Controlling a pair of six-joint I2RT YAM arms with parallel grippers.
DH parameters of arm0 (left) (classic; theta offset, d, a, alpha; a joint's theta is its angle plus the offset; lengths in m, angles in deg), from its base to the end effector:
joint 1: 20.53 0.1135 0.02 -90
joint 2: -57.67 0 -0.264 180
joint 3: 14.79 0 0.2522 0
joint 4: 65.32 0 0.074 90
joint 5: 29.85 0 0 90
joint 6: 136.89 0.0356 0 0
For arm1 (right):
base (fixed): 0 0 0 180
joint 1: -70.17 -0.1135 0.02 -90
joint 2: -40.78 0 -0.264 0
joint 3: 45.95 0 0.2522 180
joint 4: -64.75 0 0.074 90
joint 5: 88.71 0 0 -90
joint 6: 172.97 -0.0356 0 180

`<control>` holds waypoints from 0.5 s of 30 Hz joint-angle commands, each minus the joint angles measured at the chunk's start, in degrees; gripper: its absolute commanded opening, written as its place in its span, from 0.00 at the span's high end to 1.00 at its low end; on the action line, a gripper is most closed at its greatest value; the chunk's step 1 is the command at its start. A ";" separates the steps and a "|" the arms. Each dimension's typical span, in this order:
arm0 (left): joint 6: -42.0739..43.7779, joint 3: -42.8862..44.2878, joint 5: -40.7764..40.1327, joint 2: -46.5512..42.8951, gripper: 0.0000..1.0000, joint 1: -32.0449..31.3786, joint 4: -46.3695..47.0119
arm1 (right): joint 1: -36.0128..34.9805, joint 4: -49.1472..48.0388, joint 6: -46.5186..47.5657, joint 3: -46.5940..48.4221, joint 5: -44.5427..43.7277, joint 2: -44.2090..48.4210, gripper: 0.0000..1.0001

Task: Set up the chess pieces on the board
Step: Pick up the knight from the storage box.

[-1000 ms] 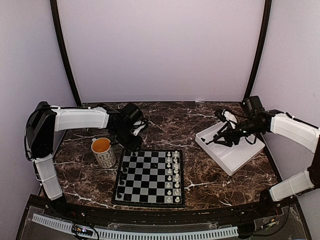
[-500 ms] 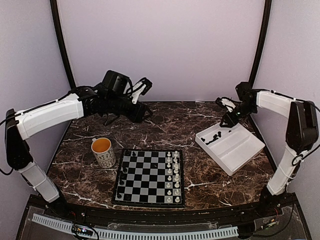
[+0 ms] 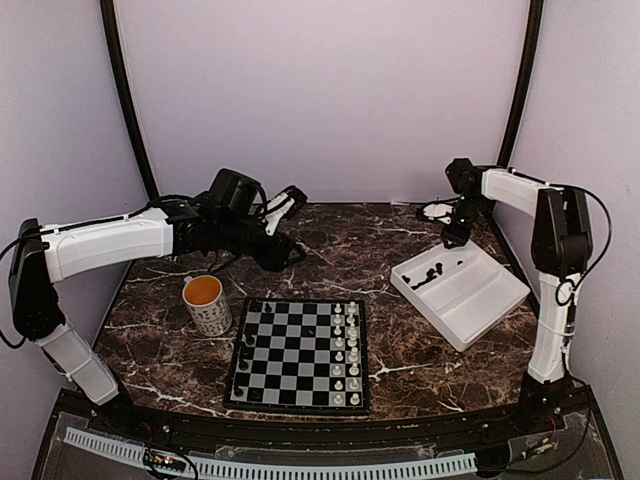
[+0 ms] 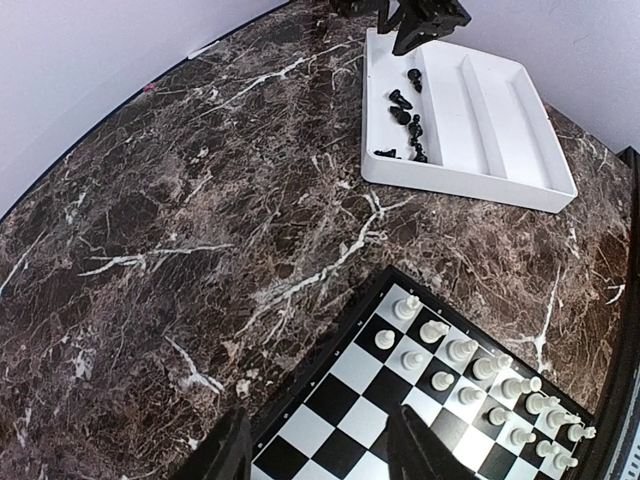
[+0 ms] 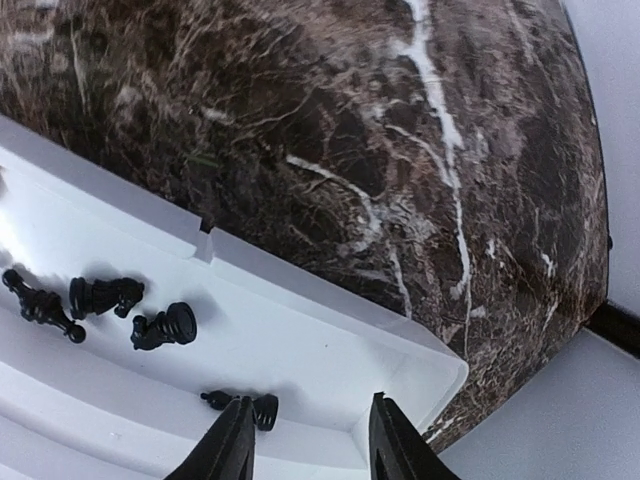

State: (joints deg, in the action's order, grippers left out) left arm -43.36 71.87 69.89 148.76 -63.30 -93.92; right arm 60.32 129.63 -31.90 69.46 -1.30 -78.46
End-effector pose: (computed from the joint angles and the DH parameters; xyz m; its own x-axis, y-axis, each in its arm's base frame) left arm 0.2660 -0.2543 0.2985 -0.3518 0.4081 -0.8425 0.7966 0.6032 -0.0404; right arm 0.4342 0.0737 0.2249 -0.4565 -0.8680 -0.1954 -0.8114 0.4962 -0.3089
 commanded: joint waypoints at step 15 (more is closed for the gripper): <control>0.86 -0.48 1.23 -1.73 0.51 0.11 1.10 | -8.00 -0.12 23.56 -4.02 -16.80 -5.56 0.58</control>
State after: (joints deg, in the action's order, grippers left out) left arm -43.01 71.87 70.26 148.76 -63.30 -93.72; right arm 51.97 130.41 -11.77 66.42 -15.18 -83.16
